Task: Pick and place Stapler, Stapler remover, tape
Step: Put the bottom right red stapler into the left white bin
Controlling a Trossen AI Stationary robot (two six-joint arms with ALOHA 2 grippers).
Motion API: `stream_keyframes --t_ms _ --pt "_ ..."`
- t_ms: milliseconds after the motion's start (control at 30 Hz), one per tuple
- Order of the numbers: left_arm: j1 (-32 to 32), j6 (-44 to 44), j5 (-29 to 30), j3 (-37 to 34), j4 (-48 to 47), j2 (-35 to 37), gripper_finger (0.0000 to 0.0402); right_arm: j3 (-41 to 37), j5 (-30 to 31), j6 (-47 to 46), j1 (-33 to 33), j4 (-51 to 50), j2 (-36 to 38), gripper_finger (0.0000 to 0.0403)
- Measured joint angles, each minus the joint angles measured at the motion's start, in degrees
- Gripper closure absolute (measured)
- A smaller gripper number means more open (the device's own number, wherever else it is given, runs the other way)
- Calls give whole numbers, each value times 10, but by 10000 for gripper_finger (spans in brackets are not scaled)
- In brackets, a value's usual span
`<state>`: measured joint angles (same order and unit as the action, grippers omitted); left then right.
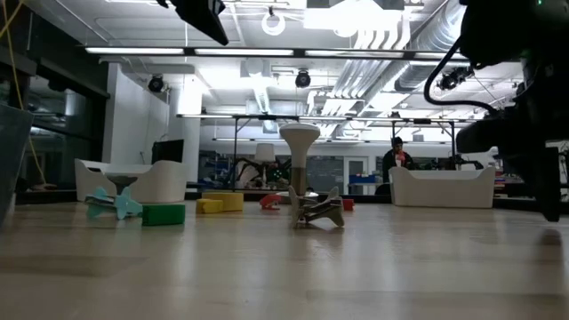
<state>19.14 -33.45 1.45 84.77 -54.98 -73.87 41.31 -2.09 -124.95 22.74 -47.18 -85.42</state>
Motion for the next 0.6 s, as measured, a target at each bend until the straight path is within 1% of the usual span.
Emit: stream_keyframes --t_ms 167,300,467,600 --pt "0 -9 0 0 -6 0 402 -49 -19 -10 -3 87 4 172" --pt "0 -10 0 0 -7 0 402 -63 -28 -10 -8 100 11 177" --pt "0 -10 2 0 -12 0 401 -66 -23 -8 -17 70 40 209" --pt "0 -11 2 0 -16 0 402 -66 -25 -6 -17 65 42 246"
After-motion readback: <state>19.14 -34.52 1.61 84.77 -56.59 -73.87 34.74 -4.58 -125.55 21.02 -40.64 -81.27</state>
